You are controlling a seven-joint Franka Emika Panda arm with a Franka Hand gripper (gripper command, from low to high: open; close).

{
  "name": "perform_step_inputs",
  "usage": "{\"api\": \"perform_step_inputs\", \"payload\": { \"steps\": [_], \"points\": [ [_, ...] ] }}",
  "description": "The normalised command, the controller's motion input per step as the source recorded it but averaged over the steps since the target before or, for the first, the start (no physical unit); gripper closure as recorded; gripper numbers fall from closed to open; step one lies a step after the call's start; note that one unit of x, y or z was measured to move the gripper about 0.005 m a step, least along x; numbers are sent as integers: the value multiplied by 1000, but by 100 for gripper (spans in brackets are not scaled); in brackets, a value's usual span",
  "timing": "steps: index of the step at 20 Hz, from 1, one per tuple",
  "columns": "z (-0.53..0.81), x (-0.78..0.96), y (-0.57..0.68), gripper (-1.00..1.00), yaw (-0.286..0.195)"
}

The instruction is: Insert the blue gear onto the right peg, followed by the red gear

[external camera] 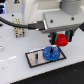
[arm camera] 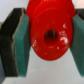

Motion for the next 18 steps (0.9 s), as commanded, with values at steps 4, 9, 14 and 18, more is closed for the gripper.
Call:
{"api": "perform_step_inputs", "payload": {
  "steps": [4,9,14,18],
  "points": [
    [-73,175,-182,100,0],
    [-126,63,-146,100,0],
    [-160,68,-135,100,0],
    [-104,69,-49,100,0]
  ]
}}
